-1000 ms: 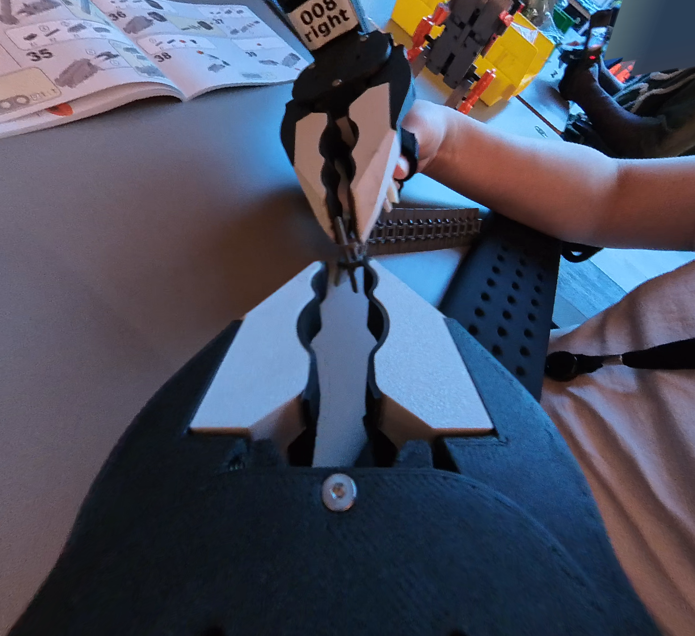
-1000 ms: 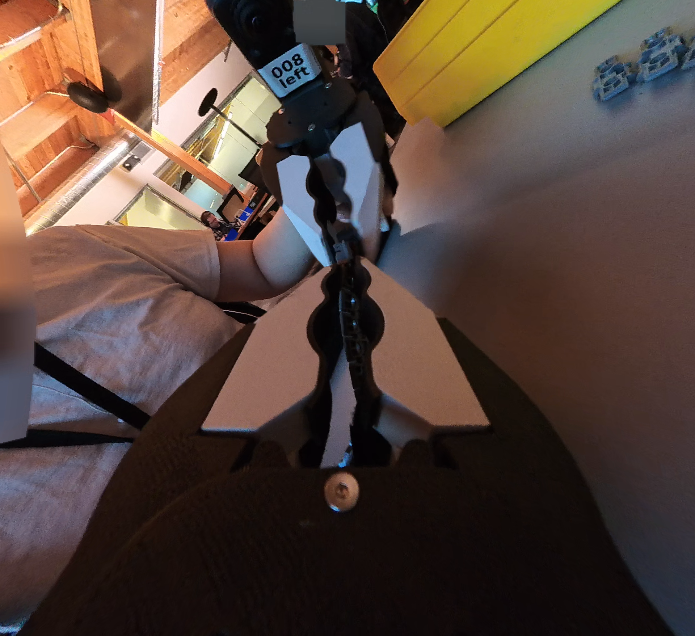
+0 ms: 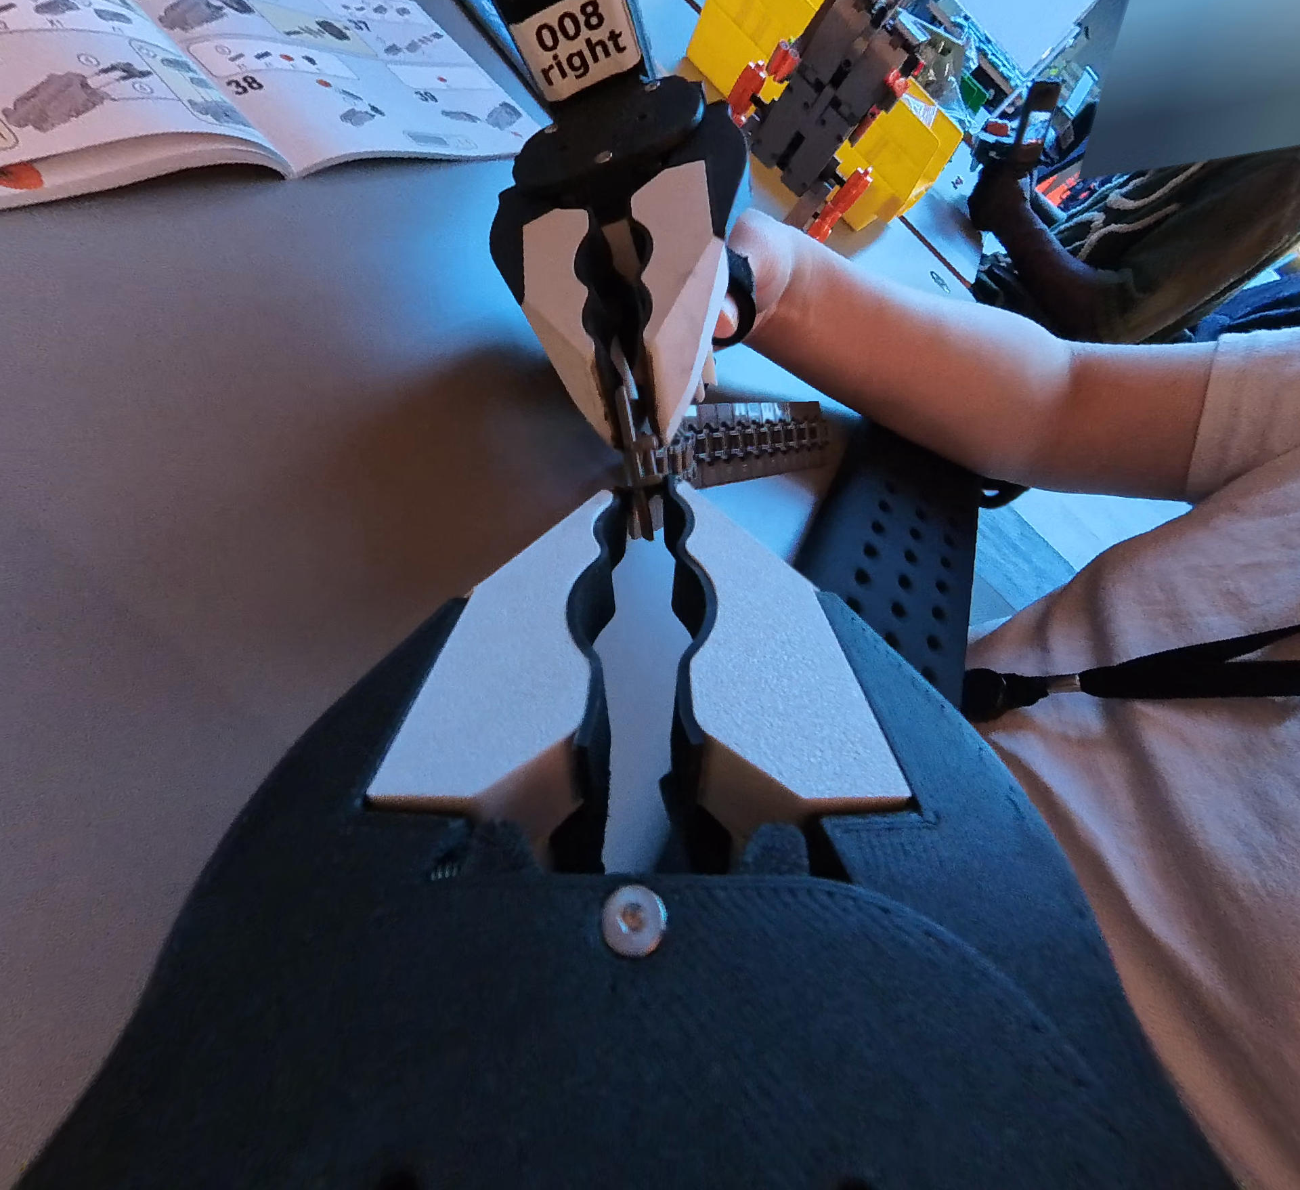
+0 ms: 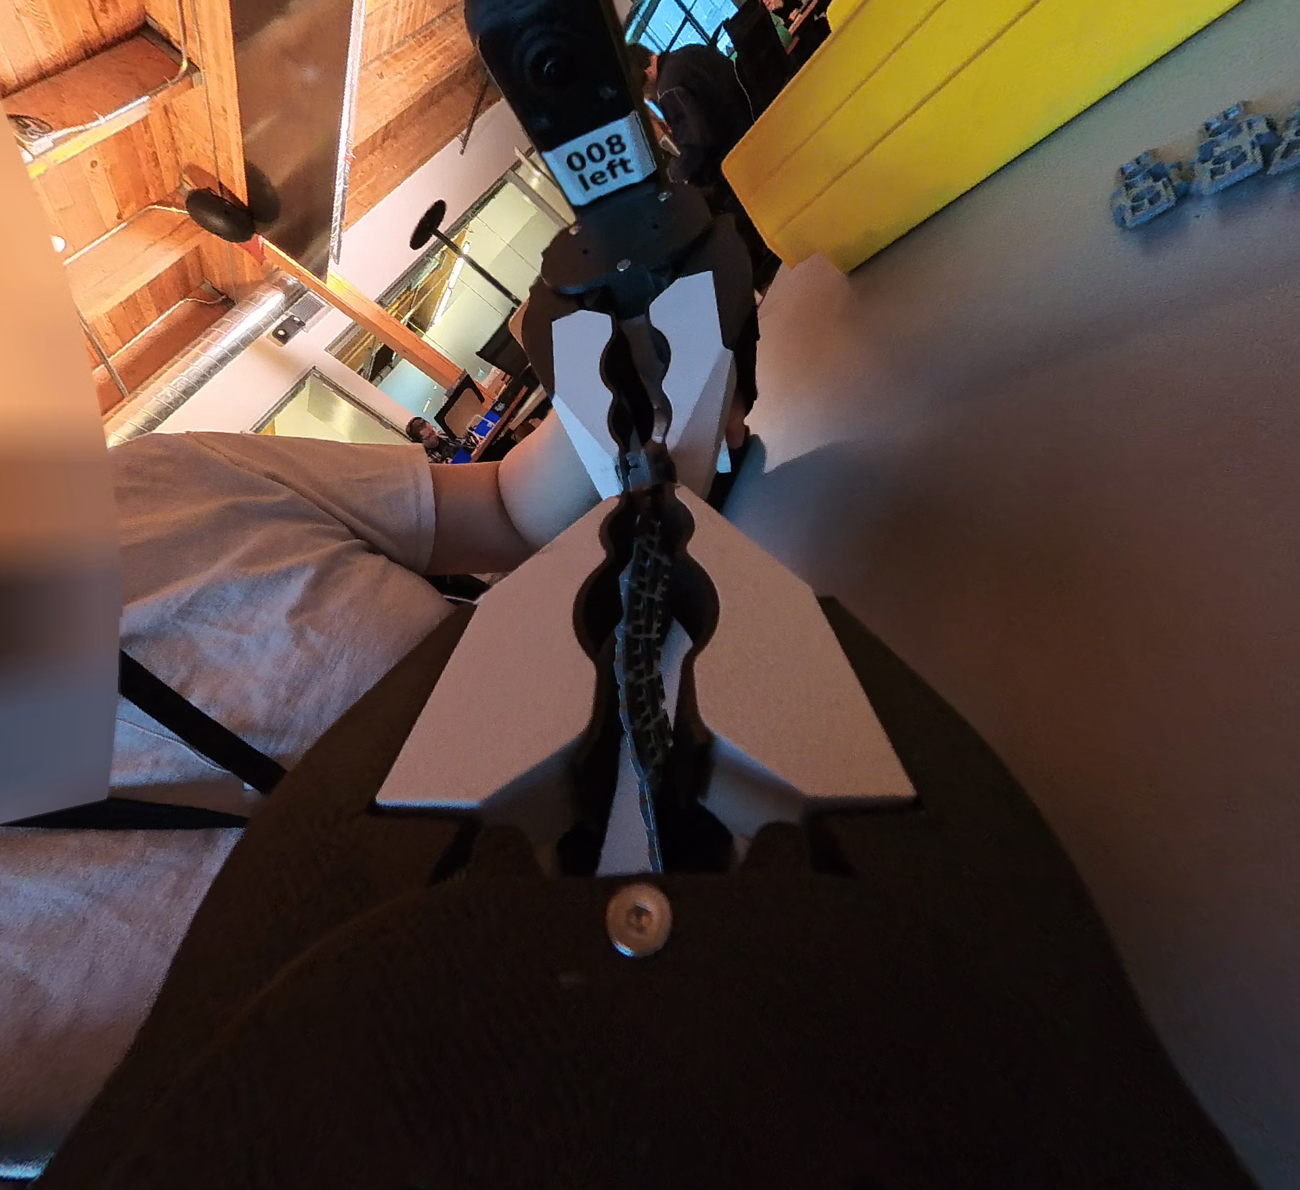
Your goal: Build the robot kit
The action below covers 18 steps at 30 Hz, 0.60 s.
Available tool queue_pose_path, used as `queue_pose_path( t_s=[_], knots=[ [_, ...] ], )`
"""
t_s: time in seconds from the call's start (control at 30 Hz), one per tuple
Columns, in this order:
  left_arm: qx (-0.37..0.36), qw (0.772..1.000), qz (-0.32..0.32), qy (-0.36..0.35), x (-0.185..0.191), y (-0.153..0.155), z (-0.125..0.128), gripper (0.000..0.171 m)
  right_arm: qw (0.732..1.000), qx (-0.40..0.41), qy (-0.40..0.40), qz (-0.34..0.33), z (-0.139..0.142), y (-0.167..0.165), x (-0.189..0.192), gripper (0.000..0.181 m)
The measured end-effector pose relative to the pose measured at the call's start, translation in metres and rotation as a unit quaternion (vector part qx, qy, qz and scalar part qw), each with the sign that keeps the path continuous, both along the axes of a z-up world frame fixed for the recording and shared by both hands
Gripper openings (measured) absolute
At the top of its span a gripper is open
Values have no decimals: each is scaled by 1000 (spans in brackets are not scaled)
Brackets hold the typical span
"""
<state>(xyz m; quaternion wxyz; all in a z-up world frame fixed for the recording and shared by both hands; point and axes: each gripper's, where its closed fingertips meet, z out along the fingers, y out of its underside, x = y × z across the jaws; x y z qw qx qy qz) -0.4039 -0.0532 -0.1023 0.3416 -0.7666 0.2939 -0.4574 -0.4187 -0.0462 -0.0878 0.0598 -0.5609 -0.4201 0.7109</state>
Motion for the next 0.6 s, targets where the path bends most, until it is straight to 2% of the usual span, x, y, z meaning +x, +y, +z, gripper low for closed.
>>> queue_pose_path(
  t_s=[0.2,0.47,0.6],
  knots=[
    [-25,998,-5,-49,5,-4,9,8,999,-25,19,20,7,-3,4,5],
    [3,1000,20,19,0,-1,-3,8,999,-35,-23,13,-3,-1,0,7],
    [3,999,36,18,-2,2,-3,7,998,-37,-50,2,-10,3,-1,19]
  ],
)
